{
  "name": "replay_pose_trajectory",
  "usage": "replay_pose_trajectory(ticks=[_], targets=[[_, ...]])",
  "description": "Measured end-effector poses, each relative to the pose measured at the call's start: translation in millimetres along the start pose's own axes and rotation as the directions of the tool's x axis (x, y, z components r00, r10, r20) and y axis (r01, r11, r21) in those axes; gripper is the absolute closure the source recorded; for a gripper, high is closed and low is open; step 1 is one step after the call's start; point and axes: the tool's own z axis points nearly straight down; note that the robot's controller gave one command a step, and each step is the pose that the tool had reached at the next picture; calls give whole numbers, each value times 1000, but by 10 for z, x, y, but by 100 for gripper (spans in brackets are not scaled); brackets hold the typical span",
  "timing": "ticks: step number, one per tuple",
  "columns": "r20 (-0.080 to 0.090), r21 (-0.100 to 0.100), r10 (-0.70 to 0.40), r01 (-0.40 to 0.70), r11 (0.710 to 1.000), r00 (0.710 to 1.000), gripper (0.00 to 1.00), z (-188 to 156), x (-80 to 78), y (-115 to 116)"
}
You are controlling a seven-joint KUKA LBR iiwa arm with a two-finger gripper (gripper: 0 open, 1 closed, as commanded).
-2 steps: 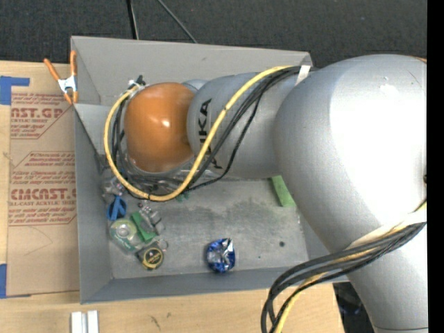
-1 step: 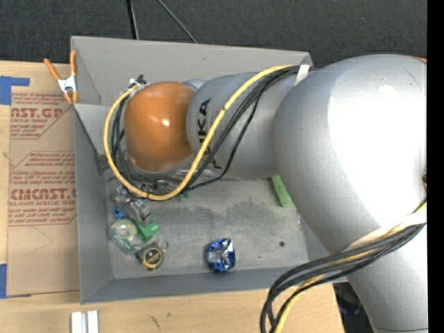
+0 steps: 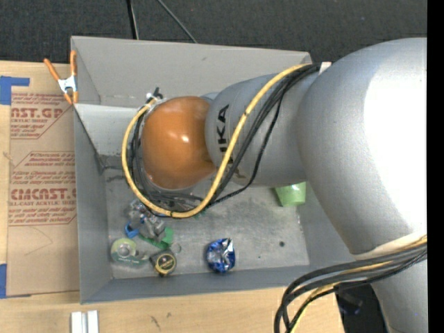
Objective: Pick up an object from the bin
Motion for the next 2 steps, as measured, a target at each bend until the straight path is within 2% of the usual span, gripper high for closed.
replay_pose_trajectory(ticks=[1, 2], targets=[[-1, -1, 8, -8, 1000, 1000, 100, -213, 132, 336], [-2, -1, 77, -77, 997, 997, 100, -175, 173, 542]])
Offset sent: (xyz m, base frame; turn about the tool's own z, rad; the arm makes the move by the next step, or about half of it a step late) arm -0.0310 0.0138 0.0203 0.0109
